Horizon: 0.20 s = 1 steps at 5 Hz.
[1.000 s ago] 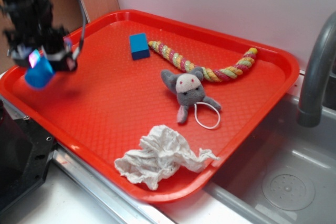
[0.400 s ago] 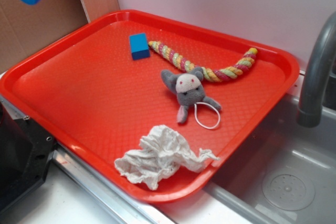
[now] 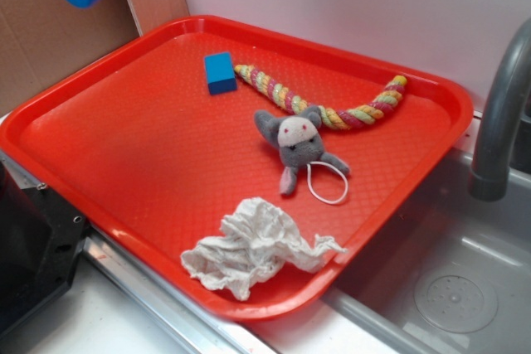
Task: Grab the blue bottle.
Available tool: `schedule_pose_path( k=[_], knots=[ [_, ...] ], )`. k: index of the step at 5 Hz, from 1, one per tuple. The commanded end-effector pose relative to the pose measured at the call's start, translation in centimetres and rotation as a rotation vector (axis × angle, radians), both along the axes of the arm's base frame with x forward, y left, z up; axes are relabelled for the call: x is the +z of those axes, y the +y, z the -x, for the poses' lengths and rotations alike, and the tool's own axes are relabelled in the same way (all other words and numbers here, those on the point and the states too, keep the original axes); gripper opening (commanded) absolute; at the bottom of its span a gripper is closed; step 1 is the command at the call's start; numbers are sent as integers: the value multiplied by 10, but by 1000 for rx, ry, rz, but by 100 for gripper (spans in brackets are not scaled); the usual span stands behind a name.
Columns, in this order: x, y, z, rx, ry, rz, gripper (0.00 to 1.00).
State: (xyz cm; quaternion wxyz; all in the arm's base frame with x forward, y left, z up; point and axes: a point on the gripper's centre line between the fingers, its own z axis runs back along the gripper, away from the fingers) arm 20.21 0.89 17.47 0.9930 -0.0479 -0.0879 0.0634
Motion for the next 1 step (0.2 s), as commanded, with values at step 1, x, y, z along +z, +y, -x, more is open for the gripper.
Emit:
schedule_pose_path(
  k=[1],
  knots=[
    [3, 3, 12, 7, -22, -5, 0]
  ],
)
